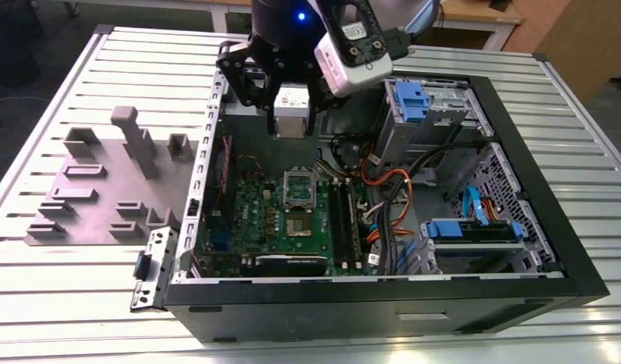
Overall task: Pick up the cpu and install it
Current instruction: 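Place the cpu into insertion slot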
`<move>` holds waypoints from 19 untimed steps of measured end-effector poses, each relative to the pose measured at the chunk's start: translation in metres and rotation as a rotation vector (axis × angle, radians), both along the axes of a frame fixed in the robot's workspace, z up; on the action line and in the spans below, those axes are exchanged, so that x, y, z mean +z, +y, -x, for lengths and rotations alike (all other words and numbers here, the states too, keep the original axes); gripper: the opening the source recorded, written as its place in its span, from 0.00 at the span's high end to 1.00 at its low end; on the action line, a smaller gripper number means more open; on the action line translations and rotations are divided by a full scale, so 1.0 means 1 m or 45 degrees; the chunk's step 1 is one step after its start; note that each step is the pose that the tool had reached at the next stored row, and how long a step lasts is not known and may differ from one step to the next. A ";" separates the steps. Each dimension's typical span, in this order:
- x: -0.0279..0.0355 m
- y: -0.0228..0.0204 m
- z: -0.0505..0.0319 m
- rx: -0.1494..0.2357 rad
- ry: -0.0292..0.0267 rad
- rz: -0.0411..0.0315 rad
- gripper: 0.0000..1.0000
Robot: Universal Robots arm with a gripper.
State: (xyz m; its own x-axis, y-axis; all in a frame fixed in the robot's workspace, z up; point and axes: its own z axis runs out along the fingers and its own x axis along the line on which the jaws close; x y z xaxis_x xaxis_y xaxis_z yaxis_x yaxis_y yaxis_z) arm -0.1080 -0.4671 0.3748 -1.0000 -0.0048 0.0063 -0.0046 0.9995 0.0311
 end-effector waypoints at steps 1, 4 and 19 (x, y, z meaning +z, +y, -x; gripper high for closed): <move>-0.0001 -0.0001 0.0000 0.000 -0.0001 -0.0001 0.53; 0.0000 -0.0001 0.0000 0.000 0.0001 0.0001 0.53; -0.0067 -0.0010 0.0000 0.000 0.0000 0.0001 0.53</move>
State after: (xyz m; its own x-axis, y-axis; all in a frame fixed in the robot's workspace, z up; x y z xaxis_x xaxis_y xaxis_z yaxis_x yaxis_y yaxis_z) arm -0.1081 -0.4681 0.3681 -1.0000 -0.0047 0.0063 -0.0045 0.9995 0.0310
